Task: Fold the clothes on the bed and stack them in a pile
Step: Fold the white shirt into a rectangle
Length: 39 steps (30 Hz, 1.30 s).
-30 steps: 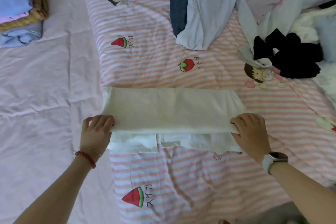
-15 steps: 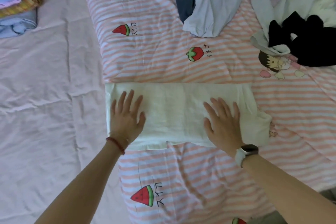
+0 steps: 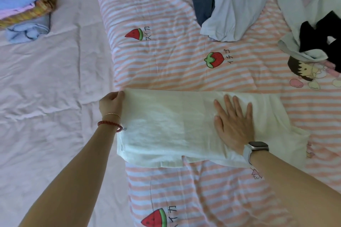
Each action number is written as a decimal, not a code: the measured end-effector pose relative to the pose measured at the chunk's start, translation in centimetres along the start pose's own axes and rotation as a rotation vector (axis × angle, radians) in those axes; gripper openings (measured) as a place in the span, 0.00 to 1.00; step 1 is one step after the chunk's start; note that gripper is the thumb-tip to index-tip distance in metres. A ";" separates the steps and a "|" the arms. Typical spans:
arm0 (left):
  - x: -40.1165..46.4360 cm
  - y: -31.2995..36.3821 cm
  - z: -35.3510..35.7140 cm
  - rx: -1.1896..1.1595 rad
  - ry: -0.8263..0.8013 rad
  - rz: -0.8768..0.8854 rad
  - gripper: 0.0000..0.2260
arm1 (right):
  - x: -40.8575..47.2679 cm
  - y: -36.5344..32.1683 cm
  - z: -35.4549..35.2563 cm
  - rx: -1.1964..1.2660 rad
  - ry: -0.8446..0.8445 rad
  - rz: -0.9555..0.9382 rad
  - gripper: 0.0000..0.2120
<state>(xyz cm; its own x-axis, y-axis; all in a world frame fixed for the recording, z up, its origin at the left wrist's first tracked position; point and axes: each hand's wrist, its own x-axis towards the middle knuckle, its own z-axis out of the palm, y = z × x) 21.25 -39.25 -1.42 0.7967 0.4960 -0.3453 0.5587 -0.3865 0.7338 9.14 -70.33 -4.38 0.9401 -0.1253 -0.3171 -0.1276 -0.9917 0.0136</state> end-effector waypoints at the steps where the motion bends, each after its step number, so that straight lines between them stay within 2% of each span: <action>1: 0.3 0.4 -0.2 -0.154 -0.023 -0.121 0.06 | 0.0 0.0 0.0 0.000 -0.005 0.002 0.26; 3: 0.8 1.0 -1.0 -0.377 -0.075 -0.313 0.04 | 0.0 0.1 -0.1 0.004 -0.010 0.005 0.26; 5: 1.2 0.8 -1.6 -0.461 -0.092 -0.416 0.05 | -0.1 0.2 -0.1 0.004 -0.010 -0.003 0.25; 7: 1.5 0.5 -1.8 -0.433 -0.037 -0.440 0.04 | -0.1 0.3 -0.2 0.007 -0.007 -0.003 0.25; 9: 1.7 0.5 -1.6 -0.360 0.055 -0.391 0.02 | 0.0 1.0 -0.5 0.006 -0.002 0.030 0.26; 10: 1.6 0.6 -1.4 -0.285 0.103 -0.335 0.06 | 0.0 1.6 -0.6 0.004 0.002 0.057 0.26; 12: 0.5 0.7 -0.6 0.034 0.201 -0.156 0.15 | -0.2 3.2 -0.9 0.002 0.007 0.109 0.26; 15: -3.4 0.3 1.0 0.452 0.226 0.327 0.21 | -0.7 5.7 -1.2 -0.016 0.007 0.170 0.25; 18: -7.6 0.0 3.3 0.651 0.044 0.645 0.21 | -1.2 8.1 -1.2 0.031 -0.020 0.267 0.25; 21: -11.6 -0.1 6.3 0.829 -0.218 0.828 0.23 | -1.6 9.8 -1.0 0.164 -0.081 0.317 0.25; 23: -13.4 -0.2 8.3 0.951 -0.344 0.901 0.25 | -1.7 10.1 -1.0 0.260 -0.064 0.339 0.25; 26: -13.5 -1.1 10.3 1.013 -0.431 0.765 0.25 | -1.5 10.8 -1.3 0.446 0.099 0.457 0.20; 29: -12.4 -1.8 10.6 1.062 -0.443 0.667 0.27 | -0.7 11.9 -1.8 0.643 0.204 0.473 0.13; 31: -12.3 -1.4 10.2 1.078 -0.448 0.666 0.27 | 0.1 12.5 -2.4 0.800 0.211 0.466 0.14; 34: -13.4 -0.2 10.4 0.990 -0.367 0.744 0.27 | 1.8 12.8 -3.1 0.958 0.189 0.498 0.20; 37: -15.1 0.9 11.6 0.962 -0.361 0.835 0.30 | 3.3 13.2 -2.7 0.975 0.151 0.495 0.12; 39: -15.5 0.8 12.5 1.037 -0.408 0.810 0.31 | 3.7 14.0 -2.5 0.977 0.191 0.533 0.09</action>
<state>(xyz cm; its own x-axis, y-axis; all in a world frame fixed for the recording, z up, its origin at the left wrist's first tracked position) 12.26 -57.02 -2.79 0.8890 -0.3350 -0.3120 -0.3183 -0.9422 0.1046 11.62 -84.70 -2.98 0.7140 -0.6111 -0.3416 -0.6408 -0.3740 -0.6704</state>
